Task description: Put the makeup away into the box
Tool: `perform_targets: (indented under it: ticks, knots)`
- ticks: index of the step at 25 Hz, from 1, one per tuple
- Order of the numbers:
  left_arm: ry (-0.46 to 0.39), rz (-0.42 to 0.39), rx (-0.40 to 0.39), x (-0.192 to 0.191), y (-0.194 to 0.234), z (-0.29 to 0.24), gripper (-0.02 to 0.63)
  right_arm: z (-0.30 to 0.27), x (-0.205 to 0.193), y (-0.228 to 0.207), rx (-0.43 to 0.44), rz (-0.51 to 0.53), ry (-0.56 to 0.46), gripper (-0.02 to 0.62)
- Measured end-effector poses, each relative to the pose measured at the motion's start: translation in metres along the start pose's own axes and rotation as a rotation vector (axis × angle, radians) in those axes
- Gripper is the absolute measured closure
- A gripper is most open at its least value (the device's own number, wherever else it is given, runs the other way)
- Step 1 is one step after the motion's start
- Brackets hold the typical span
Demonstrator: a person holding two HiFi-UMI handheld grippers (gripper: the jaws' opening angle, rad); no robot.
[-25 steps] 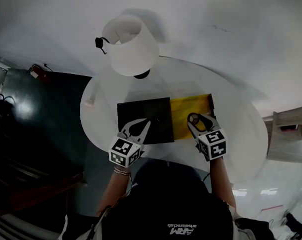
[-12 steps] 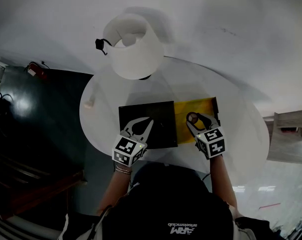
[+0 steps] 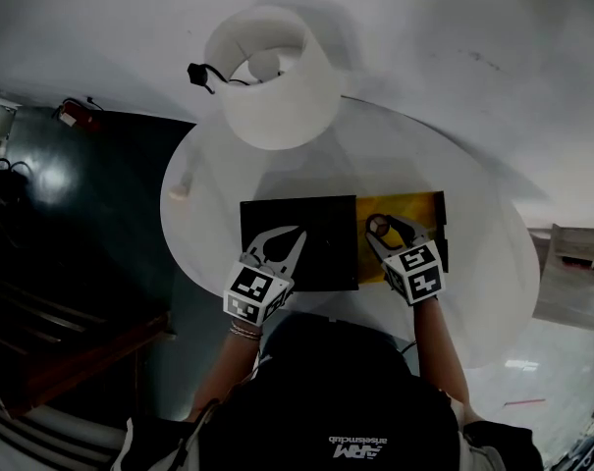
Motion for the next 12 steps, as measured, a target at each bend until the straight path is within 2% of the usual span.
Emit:
perform_targets:
  ticks: [3,12]
  knots:
    - [0.018,-0.019,0.000,-0.002,-0.003,-0.004,0.588,-0.011,-0.001,-0.002,0.015,0.015,0.026,0.365]
    - [0.056,-0.011,-0.009,-0.012,-0.003,-0.015,0.588,-0.032,-0.008,-0.010,0.030,0.028,0.087,0.365]
Point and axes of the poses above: the fingertips, and each gripper's own axes: z backward along the fingers, y to its left, x out of its top, the point moved 1 cm from there along z, backward along the fingers, and after that the axes turned 9 degrees about x, right-handed, at the moved point
